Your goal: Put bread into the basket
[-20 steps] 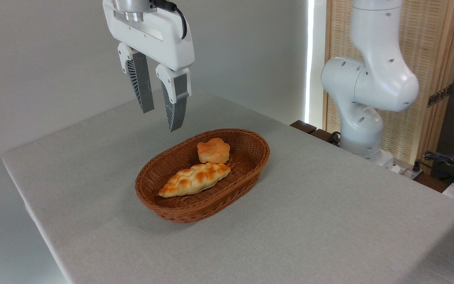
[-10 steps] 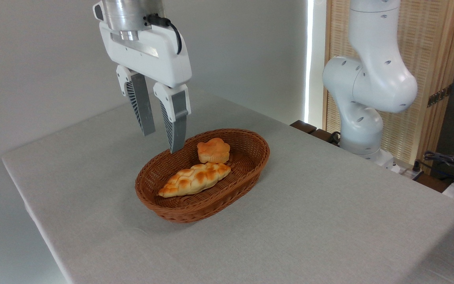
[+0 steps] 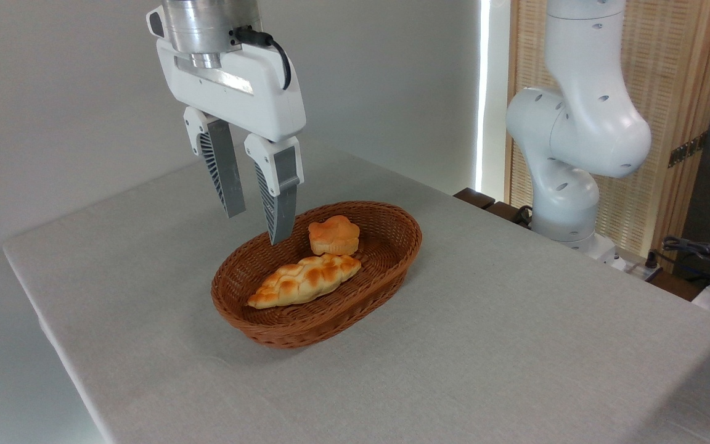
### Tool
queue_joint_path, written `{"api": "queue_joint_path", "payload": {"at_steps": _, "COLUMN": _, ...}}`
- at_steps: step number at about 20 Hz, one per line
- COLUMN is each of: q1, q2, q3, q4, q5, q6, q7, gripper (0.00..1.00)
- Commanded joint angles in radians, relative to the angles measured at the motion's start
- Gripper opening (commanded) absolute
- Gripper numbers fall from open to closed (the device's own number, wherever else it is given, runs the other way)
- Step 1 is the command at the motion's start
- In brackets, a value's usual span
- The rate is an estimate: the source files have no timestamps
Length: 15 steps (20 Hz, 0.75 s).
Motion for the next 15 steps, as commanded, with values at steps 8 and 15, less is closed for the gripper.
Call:
{"api": "queue_joint_path", "payload": {"at_steps": 8, "q1": 0.062, "q2": -0.003, "q3": -0.081, "q4": 0.010, "q5": 0.015, "q6": -0.063, "q7": 0.008, "gripper": 1.00}}
{"api": "queue_joint_path", "payload": {"at_steps": 15, "q1": 0.062, "q2": -0.004, "q3": -0.072, "q4": 0.012, "q5": 0.005, "q6": -0.055, "q7": 0.008, "gripper": 1.00}}
